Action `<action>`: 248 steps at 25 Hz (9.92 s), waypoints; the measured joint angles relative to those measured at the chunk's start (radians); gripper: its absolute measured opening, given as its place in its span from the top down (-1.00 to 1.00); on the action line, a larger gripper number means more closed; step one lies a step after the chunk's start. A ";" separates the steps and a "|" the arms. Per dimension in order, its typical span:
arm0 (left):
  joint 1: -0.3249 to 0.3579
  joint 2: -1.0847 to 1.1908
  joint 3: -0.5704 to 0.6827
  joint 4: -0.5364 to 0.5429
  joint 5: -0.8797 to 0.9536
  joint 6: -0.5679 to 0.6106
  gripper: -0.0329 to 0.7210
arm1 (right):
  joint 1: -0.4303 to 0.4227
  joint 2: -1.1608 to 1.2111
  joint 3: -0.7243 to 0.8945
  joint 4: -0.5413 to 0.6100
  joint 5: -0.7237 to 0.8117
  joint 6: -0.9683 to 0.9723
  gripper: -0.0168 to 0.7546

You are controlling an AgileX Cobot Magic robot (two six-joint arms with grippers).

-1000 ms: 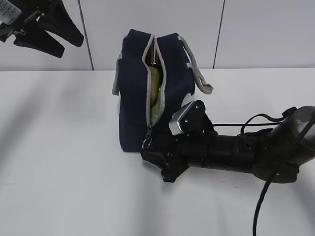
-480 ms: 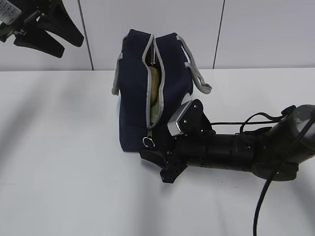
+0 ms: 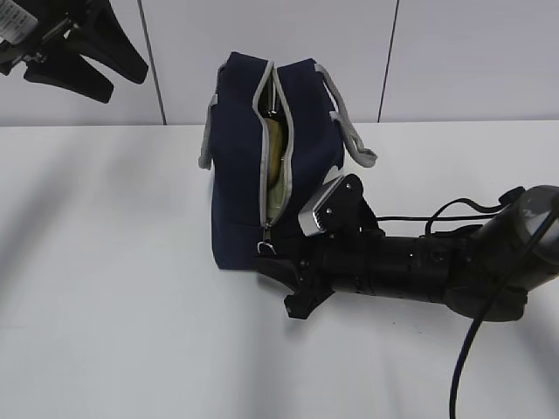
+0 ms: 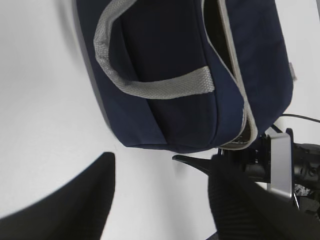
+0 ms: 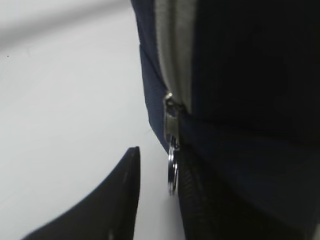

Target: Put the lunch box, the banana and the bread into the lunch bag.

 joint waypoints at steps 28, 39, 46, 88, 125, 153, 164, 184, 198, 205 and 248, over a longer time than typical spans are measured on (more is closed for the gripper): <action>0.000 0.000 0.000 0.026 0.000 0.000 -0.18 | -0.010 0.000 0.005 0.014 0.017 0.000 1.00; 0.000 0.000 0.000 0.026 0.000 0.000 -0.18 | -0.010 -0.088 0.037 0.012 0.041 0.000 1.00; 0.000 0.000 0.000 0.026 0.000 0.000 -0.18 | -0.010 -0.145 0.038 -0.037 0.070 0.017 1.00; 0.000 0.000 0.000 0.039 0.001 0.011 -0.18 | -0.019 -0.340 -0.232 -0.589 0.188 0.585 1.00; -0.005 0.084 -0.001 -0.140 -0.007 0.266 -0.08 | -0.081 -0.299 -0.608 -0.922 0.234 0.969 1.00; -0.078 0.204 -0.002 -0.319 -0.117 0.550 0.26 | -0.081 -0.260 -0.645 -0.875 0.225 1.001 1.00; -0.090 0.205 -0.002 -0.305 -0.124 0.550 0.90 | -0.081 -0.253 -0.645 -0.801 0.228 1.001 1.00; -0.096 0.179 -0.007 -0.106 -0.020 0.393 0.91 | -0.081 -0.252 -0.645 -0.799 0.220 1.111 1.00; -0.106 0.179 -0.007 -0.067 -0.020 0.390 0.91 | -0.083 -0.180 -0.752 -0.799 0.279 1.127 1.00; -0.146 0.179 -0.007 -0.035 -0.022 0.386 0.91 | -0.111 -0.134 -0.809 -0.817 0.263 1.193 1.00; -0.186 0.180 -0.007 0.060 -0.027 0.362 0.91 | -0.219 0.193 -1.317 -1.045 -0.070 1.638 1.00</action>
